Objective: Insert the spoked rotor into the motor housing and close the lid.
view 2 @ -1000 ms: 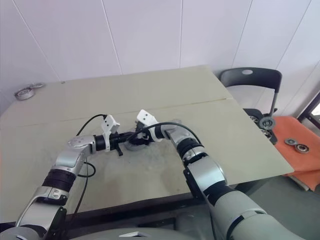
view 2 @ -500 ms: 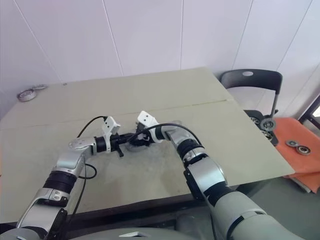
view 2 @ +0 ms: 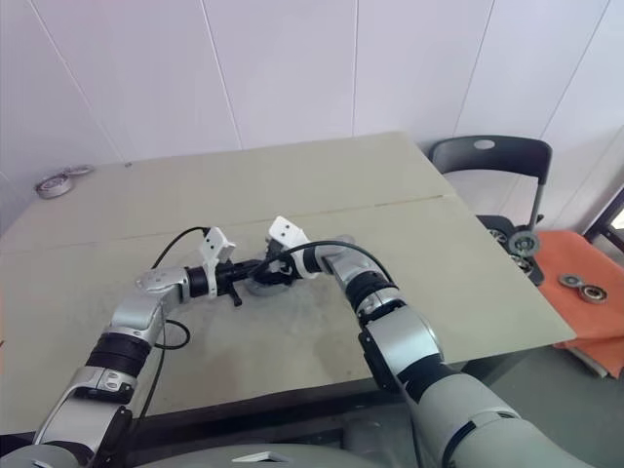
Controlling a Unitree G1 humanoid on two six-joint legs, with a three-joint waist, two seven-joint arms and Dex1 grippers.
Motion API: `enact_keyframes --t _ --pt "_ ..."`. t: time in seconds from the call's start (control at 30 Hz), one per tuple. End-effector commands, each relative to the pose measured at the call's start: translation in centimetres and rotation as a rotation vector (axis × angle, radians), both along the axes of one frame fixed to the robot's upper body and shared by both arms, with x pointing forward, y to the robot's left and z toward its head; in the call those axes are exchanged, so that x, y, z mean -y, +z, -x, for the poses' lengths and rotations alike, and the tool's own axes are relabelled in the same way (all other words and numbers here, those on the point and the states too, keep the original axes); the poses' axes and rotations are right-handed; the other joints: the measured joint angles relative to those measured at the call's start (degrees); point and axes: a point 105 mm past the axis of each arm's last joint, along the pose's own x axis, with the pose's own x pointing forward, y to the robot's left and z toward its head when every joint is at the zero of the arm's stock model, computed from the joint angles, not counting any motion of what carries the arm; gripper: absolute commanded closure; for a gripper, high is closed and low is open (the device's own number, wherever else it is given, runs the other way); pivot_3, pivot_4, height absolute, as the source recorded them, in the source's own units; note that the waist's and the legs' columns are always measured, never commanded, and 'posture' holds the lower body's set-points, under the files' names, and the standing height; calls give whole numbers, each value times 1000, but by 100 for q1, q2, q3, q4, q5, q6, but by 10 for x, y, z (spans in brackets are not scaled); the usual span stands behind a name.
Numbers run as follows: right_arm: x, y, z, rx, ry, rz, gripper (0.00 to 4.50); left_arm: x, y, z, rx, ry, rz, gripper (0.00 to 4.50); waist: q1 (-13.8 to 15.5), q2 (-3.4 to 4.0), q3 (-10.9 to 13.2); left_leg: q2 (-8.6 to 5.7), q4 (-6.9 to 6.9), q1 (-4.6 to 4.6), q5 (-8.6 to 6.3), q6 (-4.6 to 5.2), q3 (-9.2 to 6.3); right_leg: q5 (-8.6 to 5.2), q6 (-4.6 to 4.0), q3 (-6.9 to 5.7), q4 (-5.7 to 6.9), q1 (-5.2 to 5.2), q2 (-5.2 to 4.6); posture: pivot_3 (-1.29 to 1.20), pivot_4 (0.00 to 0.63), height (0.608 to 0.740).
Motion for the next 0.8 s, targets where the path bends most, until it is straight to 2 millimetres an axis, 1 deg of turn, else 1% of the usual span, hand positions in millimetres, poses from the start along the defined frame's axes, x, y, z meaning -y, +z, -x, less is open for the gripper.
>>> enact_keyframes --t 0.03,0.37,0.47,0.5,0.63,0.8 --pt "20 -44 19 -155 -37 114 1232 5 -44 28 -181 -49 -51 4500 0 0 0 0 0 0 0 -1 0 0 0 0 0 0 0 0 0 740" --pt "20 -42 15 -135 -66 109 1232 4 -44 28 -178 -47 -52 4500 -2 -1 1 0 -2 0 0 -1 0 0 0 0 -2 0 -1 0 0 740" --pt "21 -42 14 -135 -72 109 166 4 -44 28 -177 -47 -51 4500 5 -1 1 0 -1 0 0 -1 0 0 0 0 -2 0 -1 0 0 740" --pt "21 -42 15 -135 -65 112 14 4 -44 28 -177 -47 -52 4500 8 -1 1 -1 -1 1 0 -1 -1 0 0 0 -2 0 -1 0 0 740" --pt "21 -45 18 -141 -50 132 14 4 -44 28 -178 -47 -51 4500 4 -5 3 -6 0 4 -1 -2 -4 -1 -1 0 -2 6 -4 0 0 740" --pt "21 -45 19 -149 -34 126 14 4 -44 28 -180 -47 -50 4500 5 -4 3 -7 0 5 -1 -2 -6 -1 0 0 -2 6 -5 0 0 740"
